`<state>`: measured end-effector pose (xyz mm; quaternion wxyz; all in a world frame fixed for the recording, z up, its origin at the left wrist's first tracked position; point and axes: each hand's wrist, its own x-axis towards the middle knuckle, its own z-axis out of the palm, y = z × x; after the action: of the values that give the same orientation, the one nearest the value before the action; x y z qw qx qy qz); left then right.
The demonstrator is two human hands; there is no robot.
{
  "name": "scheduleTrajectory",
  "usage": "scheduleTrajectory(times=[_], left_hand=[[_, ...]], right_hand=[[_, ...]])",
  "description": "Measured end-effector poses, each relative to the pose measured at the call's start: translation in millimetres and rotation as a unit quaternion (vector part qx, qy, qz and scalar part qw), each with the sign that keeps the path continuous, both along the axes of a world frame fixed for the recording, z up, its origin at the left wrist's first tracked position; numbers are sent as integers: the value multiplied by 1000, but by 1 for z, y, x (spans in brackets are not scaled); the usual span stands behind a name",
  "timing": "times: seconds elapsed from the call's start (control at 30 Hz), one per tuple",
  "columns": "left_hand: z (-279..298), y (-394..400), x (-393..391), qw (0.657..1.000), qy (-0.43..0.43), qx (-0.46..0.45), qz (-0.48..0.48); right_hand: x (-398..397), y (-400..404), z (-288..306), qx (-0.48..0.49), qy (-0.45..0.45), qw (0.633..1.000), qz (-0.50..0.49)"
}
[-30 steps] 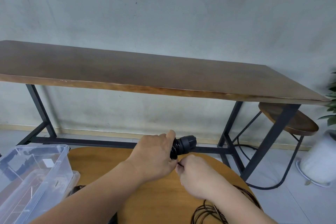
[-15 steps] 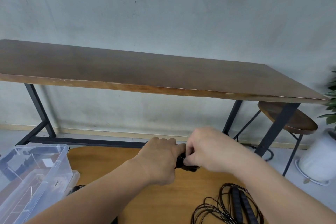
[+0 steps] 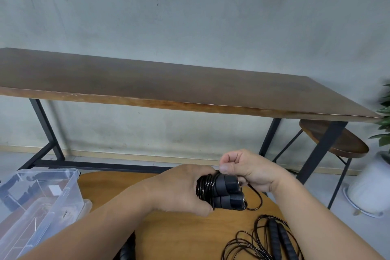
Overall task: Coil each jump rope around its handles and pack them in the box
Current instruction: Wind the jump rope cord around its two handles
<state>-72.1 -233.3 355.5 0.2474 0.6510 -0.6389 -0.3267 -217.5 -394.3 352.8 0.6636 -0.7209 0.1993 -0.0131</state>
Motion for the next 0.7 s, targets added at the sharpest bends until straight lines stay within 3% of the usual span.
scheduleTrajectory(times=[0.3, 0.57, 0.7], left_hand=[[-7, 2, 14, 986, 151, -15, 63], [-17, -2, 16, 969, 223, -43, 100], [-21, -4, 18, 972, 194, -51, 121]], right_hand=[[0, 30, -40, 175, -92, 972, -126], [-4, 50, -42, 107, -76, 977, -168], [-8, 57, -43, 54, -58, 980, -184]])
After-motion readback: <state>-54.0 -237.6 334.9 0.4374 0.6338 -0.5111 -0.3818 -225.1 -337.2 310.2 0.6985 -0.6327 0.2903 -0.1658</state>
